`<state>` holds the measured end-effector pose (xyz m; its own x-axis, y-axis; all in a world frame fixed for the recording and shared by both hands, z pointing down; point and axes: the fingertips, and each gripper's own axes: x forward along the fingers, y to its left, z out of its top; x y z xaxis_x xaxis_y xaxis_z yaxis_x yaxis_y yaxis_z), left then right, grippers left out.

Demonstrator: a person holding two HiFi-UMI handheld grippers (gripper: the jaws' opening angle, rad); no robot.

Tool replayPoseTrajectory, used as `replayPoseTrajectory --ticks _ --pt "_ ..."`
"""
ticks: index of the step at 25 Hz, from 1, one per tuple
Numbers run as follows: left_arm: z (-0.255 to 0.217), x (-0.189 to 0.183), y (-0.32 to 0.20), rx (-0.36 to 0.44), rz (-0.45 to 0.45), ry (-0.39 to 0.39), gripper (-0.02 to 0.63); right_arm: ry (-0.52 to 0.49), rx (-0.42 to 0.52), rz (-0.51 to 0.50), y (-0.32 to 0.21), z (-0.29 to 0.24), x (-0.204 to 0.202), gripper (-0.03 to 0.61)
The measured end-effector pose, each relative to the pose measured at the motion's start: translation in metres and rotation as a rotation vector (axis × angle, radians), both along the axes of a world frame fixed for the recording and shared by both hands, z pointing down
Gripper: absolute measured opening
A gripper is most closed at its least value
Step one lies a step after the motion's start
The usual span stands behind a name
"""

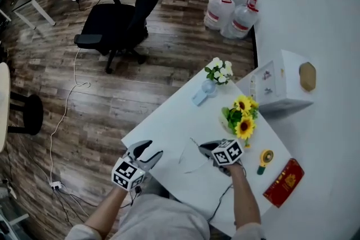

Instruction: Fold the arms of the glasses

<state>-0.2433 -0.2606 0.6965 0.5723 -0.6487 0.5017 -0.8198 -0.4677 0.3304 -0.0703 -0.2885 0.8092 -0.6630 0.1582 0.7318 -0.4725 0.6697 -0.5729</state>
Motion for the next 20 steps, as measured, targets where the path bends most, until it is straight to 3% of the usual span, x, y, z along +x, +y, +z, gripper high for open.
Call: replayPoseTrajectory --ticks 6,11,20 --pt "0.000 0.014 -0.007 -0.002 0.048 0.017 0.214 0.003 0.013 0.121 0.006 -0.003 0.011 0.017" --pt "-0.007 0.035 -0.004 0.008 0.086 0.025 0.212 -0.027 0.017 0.287 0.005 -0.018 0.033 0.014" --pt "-0.022 0.075 0.027 0.016 0.123 0.021 0.210 -0.096 -0.052 0.531 0.024 -0.052 0.091 0.009"
